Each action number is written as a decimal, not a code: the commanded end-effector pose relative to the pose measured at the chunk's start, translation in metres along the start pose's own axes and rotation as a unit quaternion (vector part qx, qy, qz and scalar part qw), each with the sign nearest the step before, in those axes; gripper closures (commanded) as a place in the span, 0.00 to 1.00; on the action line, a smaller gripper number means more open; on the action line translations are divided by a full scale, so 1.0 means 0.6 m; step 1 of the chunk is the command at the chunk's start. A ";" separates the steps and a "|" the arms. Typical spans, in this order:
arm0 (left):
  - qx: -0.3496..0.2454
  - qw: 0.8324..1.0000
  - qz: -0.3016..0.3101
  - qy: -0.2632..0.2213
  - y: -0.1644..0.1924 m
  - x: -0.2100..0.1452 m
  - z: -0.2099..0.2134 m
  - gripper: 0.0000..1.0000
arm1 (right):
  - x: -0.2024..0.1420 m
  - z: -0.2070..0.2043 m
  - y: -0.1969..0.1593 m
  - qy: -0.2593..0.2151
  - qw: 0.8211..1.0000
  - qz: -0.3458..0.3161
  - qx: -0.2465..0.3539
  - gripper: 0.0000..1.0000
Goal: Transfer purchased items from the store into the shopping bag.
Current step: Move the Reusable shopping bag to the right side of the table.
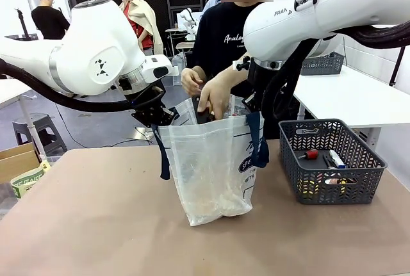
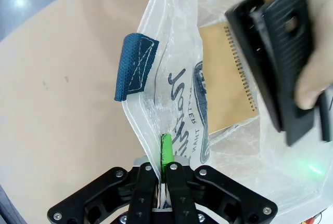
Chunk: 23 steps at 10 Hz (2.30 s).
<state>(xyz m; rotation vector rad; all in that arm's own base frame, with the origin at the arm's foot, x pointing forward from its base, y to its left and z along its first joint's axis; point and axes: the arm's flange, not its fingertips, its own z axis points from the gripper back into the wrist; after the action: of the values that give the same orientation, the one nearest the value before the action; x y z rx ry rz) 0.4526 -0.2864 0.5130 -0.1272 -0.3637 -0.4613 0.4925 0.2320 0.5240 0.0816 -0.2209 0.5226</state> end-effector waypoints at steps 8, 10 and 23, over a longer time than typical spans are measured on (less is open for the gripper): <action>0.000 1.000 0.000 0.000 0.001 0.000 0.001 1.00 | 0.000 0.000 -0.001 0.000 1.000 0.000 0.000 1.00; 0.000 1.000 0.000 0.000 0.001 0.000 0.001 1.00 | 0.000 0.000 -0.001 0.000 1.000 0.000 0.000 1.00; 0.000 1.000 0.000 0.000 0.001 0.000 0.001 1.00 | 0.000 0.000 -0.001 0.000 1.000 0.000 0.000 1.00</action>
<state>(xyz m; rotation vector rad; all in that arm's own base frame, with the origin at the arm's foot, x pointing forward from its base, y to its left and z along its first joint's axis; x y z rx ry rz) 0.4526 -0.2864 0.5130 -0.1272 -0.3637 -0.4613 0.4925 0.2320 0.5239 0.0816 -0.2208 0.5226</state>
